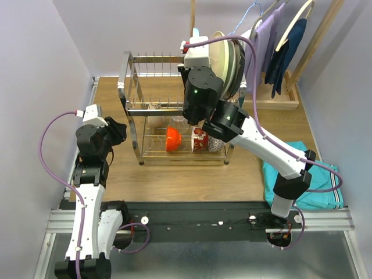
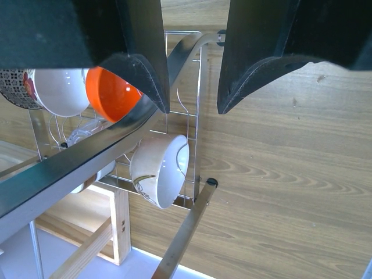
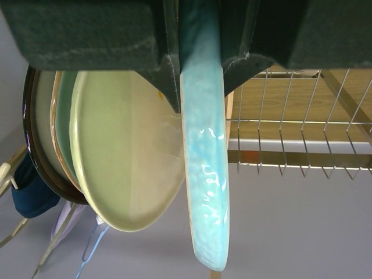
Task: Load the mixed dishes into the dish rack
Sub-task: Insert the plate into the dish rack
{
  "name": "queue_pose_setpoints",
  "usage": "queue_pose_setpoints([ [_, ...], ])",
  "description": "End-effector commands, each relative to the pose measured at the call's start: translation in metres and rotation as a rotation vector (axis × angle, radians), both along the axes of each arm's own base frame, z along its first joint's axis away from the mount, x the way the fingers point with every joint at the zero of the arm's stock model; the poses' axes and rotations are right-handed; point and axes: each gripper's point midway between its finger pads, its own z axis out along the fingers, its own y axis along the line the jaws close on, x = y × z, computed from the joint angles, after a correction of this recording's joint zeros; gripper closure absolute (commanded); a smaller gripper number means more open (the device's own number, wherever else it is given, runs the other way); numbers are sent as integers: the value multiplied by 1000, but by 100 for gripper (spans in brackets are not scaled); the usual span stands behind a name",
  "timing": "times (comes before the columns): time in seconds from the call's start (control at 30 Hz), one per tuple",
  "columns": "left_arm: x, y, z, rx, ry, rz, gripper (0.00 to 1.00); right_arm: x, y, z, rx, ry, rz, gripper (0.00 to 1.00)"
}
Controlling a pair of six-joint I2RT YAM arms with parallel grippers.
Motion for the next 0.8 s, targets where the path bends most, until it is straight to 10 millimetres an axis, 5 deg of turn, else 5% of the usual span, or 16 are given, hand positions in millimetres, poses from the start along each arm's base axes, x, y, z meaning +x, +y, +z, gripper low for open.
queue_pose_setpoints([
  [0.0,-2,0,13,-12,-25,-3,53,-3,-8,8,113,-28,-36,100],
  [0.27,-3,1,15,-11,-21,2,51,1,-3,-22,82,6,-48,98],
  [0.33,-4,1,17,-8,-24,0,50,1,-1,-21,80,3,-32,83],
  [0.37,-4,1,16,-8,-21,0,50,0,-2,-12,92,-4,-19,65],
  [0.5,-4,1,22,-8,-32,-3,47,-7,5,22,102,-27,113,43],
  [0.6,-1,1,29,-9,-45,1,22,-21,16,37,52,-34,274,29],
  [0.63,-1,2,36,-7,-60,2,2,-25,20,40,42,-38,320,24],
  [0.77,0,9,56,12,-86,27,1,-36,4,60,3,-71,361,4],
])
